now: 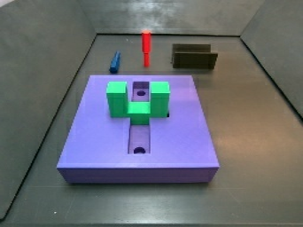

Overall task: Pick up the brown object. Move up. Place the brown object on the fixture. Regrasp the brown object. Move to above the board. Insert the brown object.
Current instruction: Move to above the board.

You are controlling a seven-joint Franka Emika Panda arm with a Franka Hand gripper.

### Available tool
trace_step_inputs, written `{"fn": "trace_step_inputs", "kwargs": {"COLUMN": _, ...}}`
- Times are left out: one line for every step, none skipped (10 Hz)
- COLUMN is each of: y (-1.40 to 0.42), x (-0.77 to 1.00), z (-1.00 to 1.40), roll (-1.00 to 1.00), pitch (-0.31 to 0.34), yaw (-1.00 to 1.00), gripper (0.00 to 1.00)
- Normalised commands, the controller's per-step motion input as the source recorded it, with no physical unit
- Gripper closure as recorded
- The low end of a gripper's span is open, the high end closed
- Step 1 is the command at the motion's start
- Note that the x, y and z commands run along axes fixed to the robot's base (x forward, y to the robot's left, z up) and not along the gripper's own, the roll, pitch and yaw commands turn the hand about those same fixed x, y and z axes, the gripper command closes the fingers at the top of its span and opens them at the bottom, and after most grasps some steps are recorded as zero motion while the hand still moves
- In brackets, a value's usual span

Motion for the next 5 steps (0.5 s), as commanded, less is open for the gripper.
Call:
{"fn": "trace_step_inputs", "kwargs": {"y": -1.40, "x": -1.11, "z": 0.27, "roll": -1.00, "pitch": 0.004, "yaw": -0.07, "gripper": 1.00}}
{"fn": "trace_step_inputs", "kwargs": {"y": -1.40, "x": -1.12, "z": 0.25, "roll": -1.00, "pitch": 0.000, "yaw": -0.07, "gripper": 1.00}}
{"fn": "trace_step_inputs", "kwargs": {"y": -1.40, "x": -1.26, "z": 0.24, "roll": -1.00, "pitch": -0.054, "yaw": -0.06, "gripper": 1.00}}
{"fn": "trace_step_inputs", "kwargs": {"y": -1.40, "x": -1.27, "z": 0.23, "roll": -1.00, "pitch": -0.059, "yaw": -0.05, "gripper": 1.00}}
{"fn": "trace_step_inputs", "kwargs": {"y": -1.40, "x": -1.27, "z": 0.25, "roll": -1.00, "pitch": -0.066, "yaw": -0.05, "gripper": 1.00}}
